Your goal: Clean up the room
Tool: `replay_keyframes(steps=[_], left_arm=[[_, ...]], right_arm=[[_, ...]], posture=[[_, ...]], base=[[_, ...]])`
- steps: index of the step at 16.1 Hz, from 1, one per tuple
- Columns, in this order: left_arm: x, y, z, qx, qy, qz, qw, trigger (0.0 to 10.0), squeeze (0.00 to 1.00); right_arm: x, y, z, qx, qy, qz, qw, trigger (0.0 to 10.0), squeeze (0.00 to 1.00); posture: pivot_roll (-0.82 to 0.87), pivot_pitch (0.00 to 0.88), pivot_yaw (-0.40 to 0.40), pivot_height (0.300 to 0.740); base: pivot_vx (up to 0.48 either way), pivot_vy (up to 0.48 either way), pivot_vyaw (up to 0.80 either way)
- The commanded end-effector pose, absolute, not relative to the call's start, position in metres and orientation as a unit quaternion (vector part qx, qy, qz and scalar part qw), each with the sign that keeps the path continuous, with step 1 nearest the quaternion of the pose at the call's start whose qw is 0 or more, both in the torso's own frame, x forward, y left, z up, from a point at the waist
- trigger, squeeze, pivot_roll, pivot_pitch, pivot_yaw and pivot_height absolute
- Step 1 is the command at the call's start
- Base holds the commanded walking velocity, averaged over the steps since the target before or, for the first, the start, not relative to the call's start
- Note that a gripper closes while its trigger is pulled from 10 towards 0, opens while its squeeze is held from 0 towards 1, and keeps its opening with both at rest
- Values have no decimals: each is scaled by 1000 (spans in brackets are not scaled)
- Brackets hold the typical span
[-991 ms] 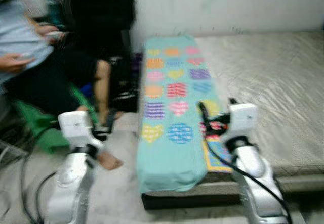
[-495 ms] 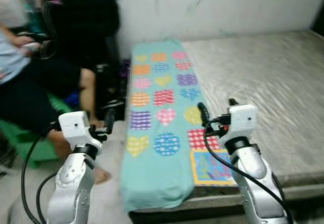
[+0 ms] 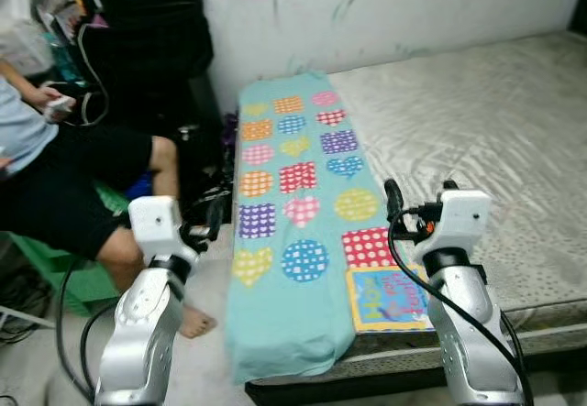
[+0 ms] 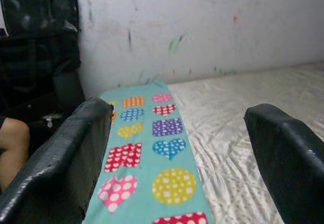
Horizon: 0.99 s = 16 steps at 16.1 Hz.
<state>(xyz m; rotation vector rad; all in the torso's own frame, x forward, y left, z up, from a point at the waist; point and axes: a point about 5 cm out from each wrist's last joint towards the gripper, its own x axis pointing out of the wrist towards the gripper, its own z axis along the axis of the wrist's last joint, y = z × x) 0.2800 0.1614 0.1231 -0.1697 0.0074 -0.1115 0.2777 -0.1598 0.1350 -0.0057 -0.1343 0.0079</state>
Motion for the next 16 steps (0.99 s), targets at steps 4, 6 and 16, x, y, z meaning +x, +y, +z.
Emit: replay_keyframes(steps=[4,6,16], left_arm=[[276,165,118,-91,2,-24,996,10000,0],[270,164,115,-101,1,-6,995,10000,0],[253,161,107,-125,9,20,992,10000,0]], right_arm=[[288,-151,138,-20,-68,66,995,10000,0],[295,-148,140,-30,-64,92,993,10000,0],[299,-122,140,-47,-65,184,980,10000,0]], posture=[[-58,0,96,740],[-40,0,31,740],[-41,0,-29,740]], base=[[0,0,0],[0,0,0],[0,-67,0]])
